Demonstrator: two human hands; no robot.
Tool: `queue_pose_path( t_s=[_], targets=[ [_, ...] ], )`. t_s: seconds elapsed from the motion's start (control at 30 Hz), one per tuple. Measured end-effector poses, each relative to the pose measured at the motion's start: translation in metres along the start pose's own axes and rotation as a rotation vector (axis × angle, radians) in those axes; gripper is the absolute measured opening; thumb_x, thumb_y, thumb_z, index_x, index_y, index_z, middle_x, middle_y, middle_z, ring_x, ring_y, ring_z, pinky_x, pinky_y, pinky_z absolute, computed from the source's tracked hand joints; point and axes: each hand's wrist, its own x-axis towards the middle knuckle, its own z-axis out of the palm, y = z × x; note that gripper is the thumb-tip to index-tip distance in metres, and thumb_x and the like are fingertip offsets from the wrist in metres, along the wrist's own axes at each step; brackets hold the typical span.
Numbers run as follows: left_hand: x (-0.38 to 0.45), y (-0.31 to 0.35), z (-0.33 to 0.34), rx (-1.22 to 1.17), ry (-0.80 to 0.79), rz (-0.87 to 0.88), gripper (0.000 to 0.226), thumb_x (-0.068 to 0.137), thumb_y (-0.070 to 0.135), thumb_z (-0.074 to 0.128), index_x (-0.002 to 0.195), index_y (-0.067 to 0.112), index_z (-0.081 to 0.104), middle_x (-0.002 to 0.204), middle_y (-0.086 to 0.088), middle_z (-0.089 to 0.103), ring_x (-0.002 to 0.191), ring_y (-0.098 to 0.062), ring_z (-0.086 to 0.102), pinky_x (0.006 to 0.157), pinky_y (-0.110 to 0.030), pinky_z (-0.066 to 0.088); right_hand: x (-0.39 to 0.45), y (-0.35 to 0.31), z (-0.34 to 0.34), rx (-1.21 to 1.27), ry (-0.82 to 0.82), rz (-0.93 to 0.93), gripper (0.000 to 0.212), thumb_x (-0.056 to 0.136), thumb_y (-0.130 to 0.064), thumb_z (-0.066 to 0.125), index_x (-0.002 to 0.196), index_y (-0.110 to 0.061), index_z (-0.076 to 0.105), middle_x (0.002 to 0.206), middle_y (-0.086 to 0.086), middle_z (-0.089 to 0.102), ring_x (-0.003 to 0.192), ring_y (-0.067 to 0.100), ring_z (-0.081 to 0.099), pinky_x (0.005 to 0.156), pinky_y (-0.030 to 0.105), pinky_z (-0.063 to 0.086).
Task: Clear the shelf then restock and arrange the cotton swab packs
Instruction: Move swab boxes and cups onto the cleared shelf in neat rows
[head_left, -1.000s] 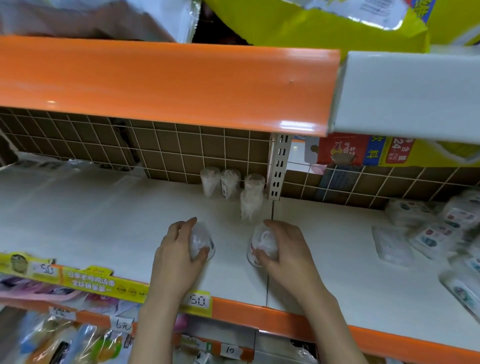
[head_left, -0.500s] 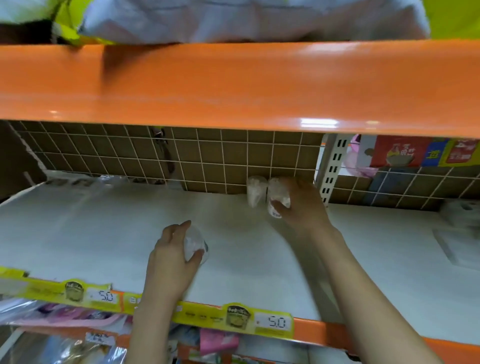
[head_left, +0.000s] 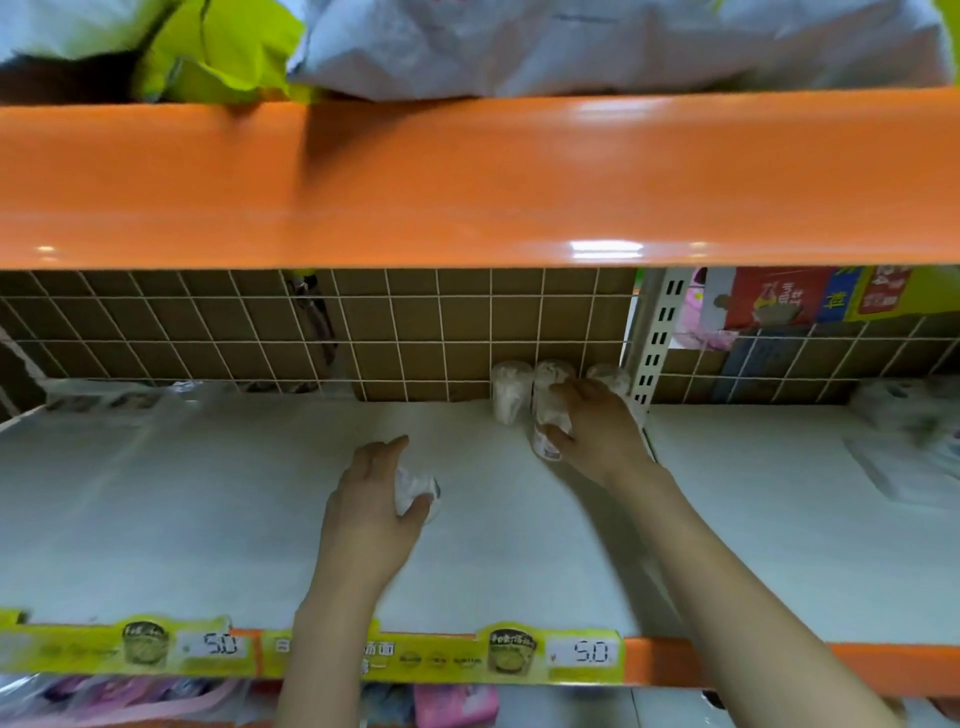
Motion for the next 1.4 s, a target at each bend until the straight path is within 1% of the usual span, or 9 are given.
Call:
queue_pose_path(
  t_s=[0.1,0.2,0.33,0.47,0.63,0.8,1.13,1.3,1.4],
  targets=[
    [0.004,0.001,0.007,-0.007,-0.026,0.032,0.062,0.078,0.019,0.072,0.134,0.018,0.047,0.129,-0.006,0.046,0.110,-0.027,0.052,0.090,-0.037,0.045,-0.008,0.004,-0.004,0.067,0.064,0.002,0.053,0.081,-0.033,0.067,0.126,-0.006,0.055,0.119,0.016,0.060,0.108,0.036,0.056,0.090,0.037,0.043],
    [0.010,0.006,0.019,-0.009,-0.060,0.069,0.061,0.079,0.019,0.071,0.135,0.016,0.047,0.129,-0.009,0.047,0.111,-0.028,0.052,0.091,-0.036,0.045,-0.030,0.009,-0.009,0.147,0.178,0.038,0.044,0.079,-0.033,0.055,0.114,-0.005,0.061,0.108,0.016,0.063,0.096,0.037,0.059,0.080,0.037,0.047],
    [0.023,0.021,0.034,0.028,-0.092,0.117,0.057,0.084,0.024,0.066,0.137,0.014,0.045,0.136,-0.009,0.043,0.117,-0.028,0.050,0.094,-0.033,0.041,-0.079,0.017,-0.004,0.186,0.305,0.188,0.046,0.082,-0.027,0.049,0.119,-0.001,0.057,0.120,0.020,0.057,0.110,0.037,0.052,0.094,0.041,0.043],
    [0.042,0.042,0.047,0.007,-0.072,0.203,0.050,0.082,0.024,0.066,0.130,0.019,0.050,0.130,-0.006,0.048,0.112,-0.026,0.051,0.085,-0.028,0.041,-0.115,0.030,0.010,0.134,0.271,0.264,0.051,0.082,-0.032,0.041,0.118,0.001,0.056,0.116,0.020,0.059,0.107,0.036,0.052,0.094,0.038,0.041],
    [0.072,0.058,0.062,-0.010,-0.094,0.253,0.045,0.083,0.022,0.066,0.126,0.017,0.051,0.124,-0.006,0.051,0.111,-0.026,0.051,0.080,-0.026,0.036,-0.126,0.043,0.028,0.072,0.141,0.351,0.048,0.082,-0.032,0.042,0.113,0.000,0.059,0.111,0.021,0.061,0.102,0.041,0.056,0.089,0.046,0.047],
    [0.087,0.062,0.072,0.021,-0.142,0.263,0.056,0.084,0.021,0.066,0.136,0.014,0.044,0.134,-0.010,0.046,0.117,-0.028,0.049,0.091,-0.034,0.041,-0.124,0.037,0.033,0.022,0.121,0.370,0.040,0.084,-0.030,0.037,0.092,-0.003,0.065,0.091,0.018,0.063,0.081,0.037,0.059,0.069,0.040,0.050],
    [0.090,0.059,0.093,0.039,-0.179,0.253,0.057,0.087,0.019,0.063,0.139,0.012,0.040,0.144,-0.015,0.032,0.127,-0.033,0.041,0.100,-0.038,0.038,-0.125,0.039,0.037,-0.032,0.081,0.384,0.041,0.087,-0.031,0.035,0.098,-0.006,0.064,0.099,0.016,0.063,0.089,0.035,0.058,0.076,0.043,0.050],
    [0.074,0.050,0.096,-0.070,-0.187,0.165,0.082,0.084,0.021,0.066,0.149,0.022,0.016,0.146,-0.012,0.031,0.129,-0.031,0.038,0.104,-0.044,0.038,-0.125,0.036,0.034,-0.029,0.058,0.396,0.040,0.086,-0.031,0.036,0.098,-0.006,0.064,0.100,0.016,0.063,0.089,0.035,0.058,0.076,0.042,0.049],
    [0.053,0.047,0.094,-0.142,-0.122,0.140,0.081,0.083,0.016,0.065,0.148,0.018,0.017,0.144,-0.012,0.032,0.128,-0.031,0.039,0.101,-0.040,0.040,-0.125,0.035,0.033,-0.030,0.049,0.401,0.040,0.086,-0.030,0.035,0.099,-0.006,0.064,0.101,0.016,0.063,0.091,0.035,0.058,0.077,0.043,0.050]
  ],
)
